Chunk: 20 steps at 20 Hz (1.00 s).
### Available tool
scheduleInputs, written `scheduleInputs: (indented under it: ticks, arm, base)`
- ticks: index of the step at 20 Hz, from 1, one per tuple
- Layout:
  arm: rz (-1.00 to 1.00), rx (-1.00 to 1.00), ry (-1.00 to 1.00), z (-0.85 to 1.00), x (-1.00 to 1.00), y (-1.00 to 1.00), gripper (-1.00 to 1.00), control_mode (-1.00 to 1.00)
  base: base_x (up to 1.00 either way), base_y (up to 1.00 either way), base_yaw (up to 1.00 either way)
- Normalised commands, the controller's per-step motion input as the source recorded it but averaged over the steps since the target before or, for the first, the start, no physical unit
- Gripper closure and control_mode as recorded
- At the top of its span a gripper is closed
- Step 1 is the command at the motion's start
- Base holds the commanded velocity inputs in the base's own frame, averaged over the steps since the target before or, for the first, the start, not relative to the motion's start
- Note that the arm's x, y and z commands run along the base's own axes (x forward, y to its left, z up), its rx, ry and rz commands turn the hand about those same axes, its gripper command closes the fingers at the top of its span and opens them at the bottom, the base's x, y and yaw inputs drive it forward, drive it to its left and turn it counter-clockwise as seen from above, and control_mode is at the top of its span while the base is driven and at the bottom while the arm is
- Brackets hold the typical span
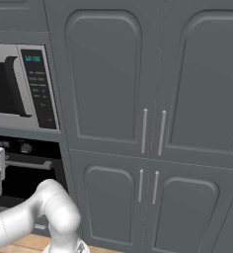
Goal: Take the fish from the oven and place it on the plate on the counter.
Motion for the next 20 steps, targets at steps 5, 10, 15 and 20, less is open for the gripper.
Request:
scheduleInputs:
  ticks: [5,10,15,20]
  arm:
    - [0.00,0.00,0.00,-0.43,-0.47,0.02,1.00,-1.00]
    - [0.00,0.00,0.00,-0.94,-1.00,0.01,1.00,-1.00]
    - [0.00,0.00,0.02,-1.00,-1.00,0.00,1.00,-1.00]
    - [0.01,0.00,0.07,-1.00,-1.00,0.00,1.00,-1.00]
  base:
    - [0.00,0.00,0.00]
    - [0.00,0.00,0.00]
    - [0.00,0.00,0.00]
    - [0.00,0.00,0.00]
